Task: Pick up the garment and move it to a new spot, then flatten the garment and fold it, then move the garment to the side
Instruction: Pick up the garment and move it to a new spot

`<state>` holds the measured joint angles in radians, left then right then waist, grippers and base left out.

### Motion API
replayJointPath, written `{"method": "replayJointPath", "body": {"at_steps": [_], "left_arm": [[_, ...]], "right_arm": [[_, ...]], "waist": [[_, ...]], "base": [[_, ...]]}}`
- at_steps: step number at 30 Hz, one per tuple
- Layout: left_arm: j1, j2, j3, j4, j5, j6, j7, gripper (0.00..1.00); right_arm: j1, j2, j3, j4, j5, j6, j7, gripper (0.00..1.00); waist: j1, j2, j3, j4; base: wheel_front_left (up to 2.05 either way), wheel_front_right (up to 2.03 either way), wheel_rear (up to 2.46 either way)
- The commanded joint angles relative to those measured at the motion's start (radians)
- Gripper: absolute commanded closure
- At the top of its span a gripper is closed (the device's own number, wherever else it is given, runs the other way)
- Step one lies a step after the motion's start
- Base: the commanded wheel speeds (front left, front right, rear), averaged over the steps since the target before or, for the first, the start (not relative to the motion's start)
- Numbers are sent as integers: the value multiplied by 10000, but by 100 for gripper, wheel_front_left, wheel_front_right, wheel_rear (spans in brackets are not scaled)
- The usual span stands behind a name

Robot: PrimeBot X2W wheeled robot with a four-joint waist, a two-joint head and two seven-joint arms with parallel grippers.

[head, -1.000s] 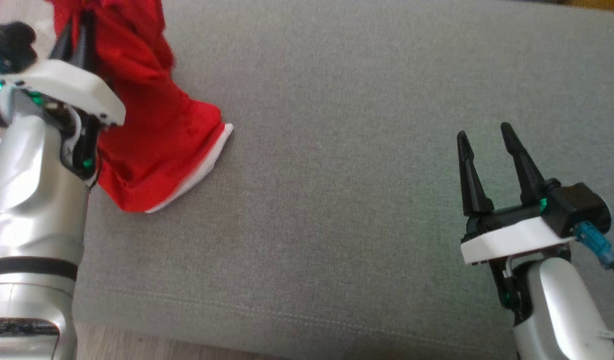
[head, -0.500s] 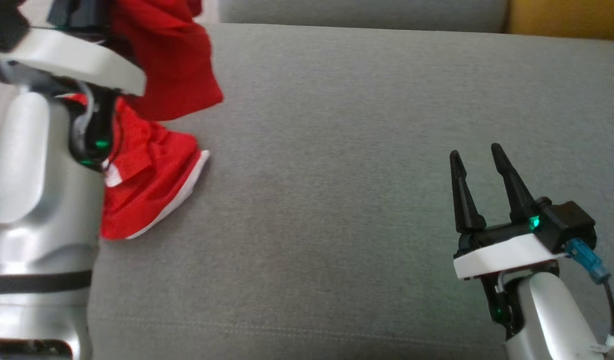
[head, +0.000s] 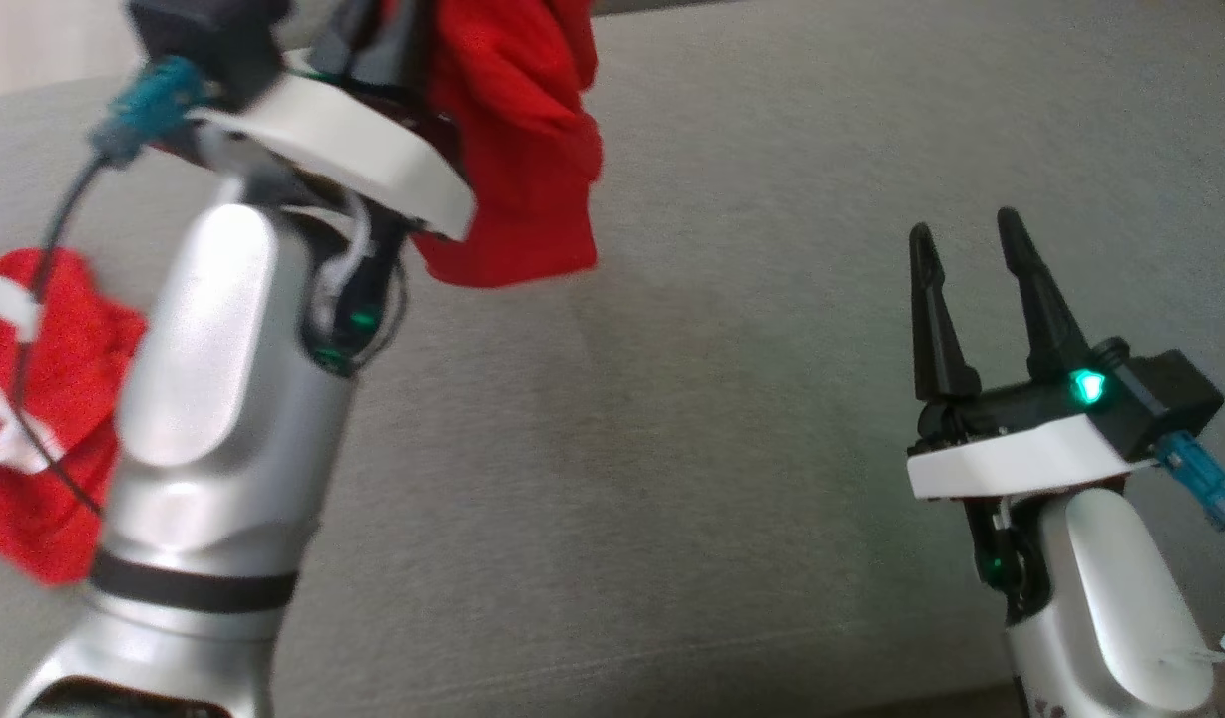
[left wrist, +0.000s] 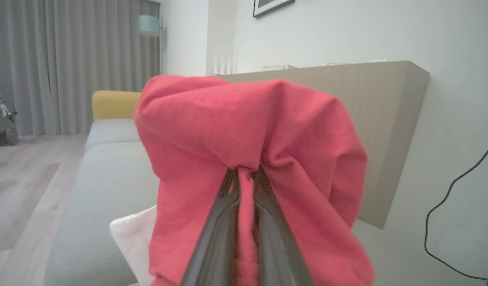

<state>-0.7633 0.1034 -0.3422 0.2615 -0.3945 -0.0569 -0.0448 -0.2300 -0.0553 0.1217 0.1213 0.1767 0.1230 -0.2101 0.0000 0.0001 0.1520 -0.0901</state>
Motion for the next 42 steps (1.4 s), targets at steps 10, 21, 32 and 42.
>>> {"method": "replayJointPath", "body": {"at_steps": [10,21,32,42], "left_arm": [[-746,-510,-1152,2082,-236,546,-565,100],[-1695,-530,-2583,3801,-1682,1378,-1898,0],[23,35,-1123,2642,-1652,1281,-2166,0],[3832,551,-346,-143,-699,1271,-2168,0]], "right_arm": [[-676,50,405,-1050,342,77,-113,0],[-579,50,195,-842,390,77,-269,0],[95,51,-210,-667,-45,77,-56,0],[850,51,-745,-853,-287,77,211,0]], "waist": [[0,-1,1135,-2512],[0,-1,1175,-2292],[0,-1,209,316],[0,-1,-236,1594]], "base": [[0,0,0],[0,0,0],[0,0,0],[0,0,0]]}}
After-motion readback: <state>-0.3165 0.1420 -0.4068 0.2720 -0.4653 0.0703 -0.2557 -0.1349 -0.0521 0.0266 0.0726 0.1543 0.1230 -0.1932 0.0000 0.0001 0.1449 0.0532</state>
